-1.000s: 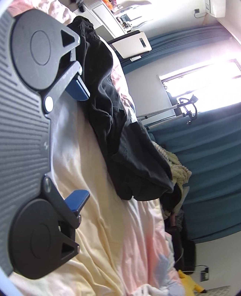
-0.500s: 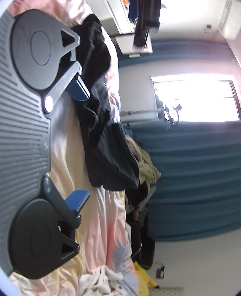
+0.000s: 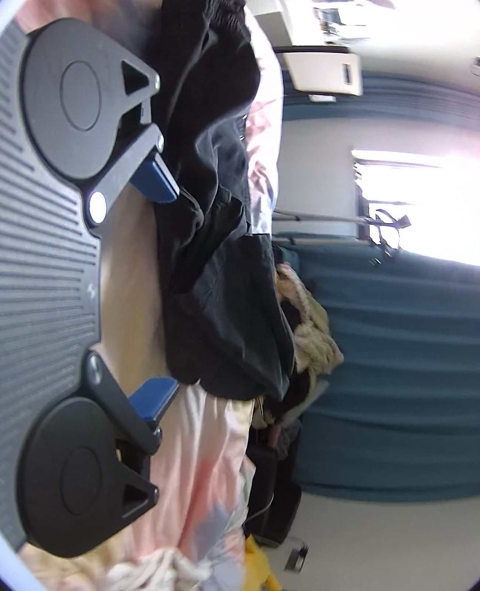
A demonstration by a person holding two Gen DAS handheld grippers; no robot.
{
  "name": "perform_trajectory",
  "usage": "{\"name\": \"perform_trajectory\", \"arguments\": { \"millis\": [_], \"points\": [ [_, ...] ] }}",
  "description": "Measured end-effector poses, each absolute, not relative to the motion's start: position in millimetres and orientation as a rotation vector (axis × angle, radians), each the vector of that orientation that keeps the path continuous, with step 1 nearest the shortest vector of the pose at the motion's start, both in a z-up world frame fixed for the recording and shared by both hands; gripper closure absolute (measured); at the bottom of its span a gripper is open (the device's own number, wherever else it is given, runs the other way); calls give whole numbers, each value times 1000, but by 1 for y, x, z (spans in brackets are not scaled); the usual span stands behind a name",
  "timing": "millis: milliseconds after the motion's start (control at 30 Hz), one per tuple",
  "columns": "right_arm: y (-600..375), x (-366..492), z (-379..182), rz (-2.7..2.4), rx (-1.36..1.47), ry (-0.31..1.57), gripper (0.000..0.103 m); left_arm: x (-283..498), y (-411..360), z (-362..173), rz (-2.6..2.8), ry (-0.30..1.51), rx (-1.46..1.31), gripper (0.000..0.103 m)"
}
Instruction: Fold clothes
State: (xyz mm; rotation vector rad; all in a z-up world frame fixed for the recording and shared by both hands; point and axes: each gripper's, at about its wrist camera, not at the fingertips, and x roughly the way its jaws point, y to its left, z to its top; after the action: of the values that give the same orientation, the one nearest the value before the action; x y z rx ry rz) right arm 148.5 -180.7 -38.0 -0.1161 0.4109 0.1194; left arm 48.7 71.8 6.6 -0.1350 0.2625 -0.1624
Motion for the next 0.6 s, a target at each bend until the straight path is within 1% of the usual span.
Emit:
{"name": "perform_trajectory", "arguments": {
  "millis": [33,67,167,233,267,300,367,433,467,500,533,600],
  "points": [
    [-173,167,-37,108,-152,425,12,56,76,-1,-201,313,-166,0],
    [-167,185,-36,95,-171,438,18,65,82,-9,-232,371,-216,0],
    [-144,235,-37,100,-209,462,20,89,94,-28,-295,506,-351,0],
    [-128,264,-46,125,-217,512,21,97,97,-33,-306,533,-370,0],
    [-120,276,-54,143,-238,538,24,98,98,-35,-303,534,-371,0],
    [-112,288,-62,160,-265,563,25,99,100,-38,-298,536,-371,0],
    [-94,302,-80,193,-366,573,25,102,102,-44,-296,552,-394,0],
    [-82,308,-91,222,-453,527,23,103,106,-48,-305,578,-437,0],
    [-78,312,-96,228,-482,525,20,103,107,-49,-312,586,-450,0],
    [-75,317,-101,224,-510,524,13,103,108,-48,-319,587,-457,0],
    [-73,321,-105,207,-524,531,11,102,108,-48,-323,588,-456,0],
    [-74,327,-109,208,-498,561,11,100,106,-45,-323,588,-441,0]
  ]
}}
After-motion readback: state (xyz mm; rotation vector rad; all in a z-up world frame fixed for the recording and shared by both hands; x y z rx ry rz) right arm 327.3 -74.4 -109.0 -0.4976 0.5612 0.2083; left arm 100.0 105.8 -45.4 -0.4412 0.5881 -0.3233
